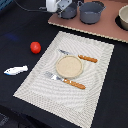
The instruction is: Place the pan onto the stove and place the fish and sausage into the pan.
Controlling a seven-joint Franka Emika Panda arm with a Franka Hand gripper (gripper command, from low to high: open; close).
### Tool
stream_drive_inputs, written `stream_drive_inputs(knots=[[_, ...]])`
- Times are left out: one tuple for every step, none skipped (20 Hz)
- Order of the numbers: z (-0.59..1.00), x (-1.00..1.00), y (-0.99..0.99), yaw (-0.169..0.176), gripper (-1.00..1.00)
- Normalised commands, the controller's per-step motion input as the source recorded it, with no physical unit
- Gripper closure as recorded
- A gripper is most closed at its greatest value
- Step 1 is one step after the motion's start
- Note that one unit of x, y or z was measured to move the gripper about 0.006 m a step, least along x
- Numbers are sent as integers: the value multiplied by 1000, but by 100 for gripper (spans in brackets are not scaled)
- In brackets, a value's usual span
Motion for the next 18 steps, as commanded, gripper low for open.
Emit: stream_drive_inputs(knots=[[954,0,-351,-18,-100],[954,-100,-637,-14,-100],[897,-91,-791,-1,-100],[814,-6,-974,0,-100],[780,-17,-977,0,-100],[703,-20,-986,0,-100],[649,-14,-983,0,-100],[597,-17,-989,0,-100],[551,-9,-991,0,-100],[497,0,-991,0,-100],[451,0,-991,0,-100],[383,0,-974,0,-100],[354,0,-963,0,-100],[329,-17,-966,0,-100],[274,-29,-969,0,-100],[251,-17,-974,0,-100],[217,0,-977,0,-100],[203,0,-994,0,-100]])
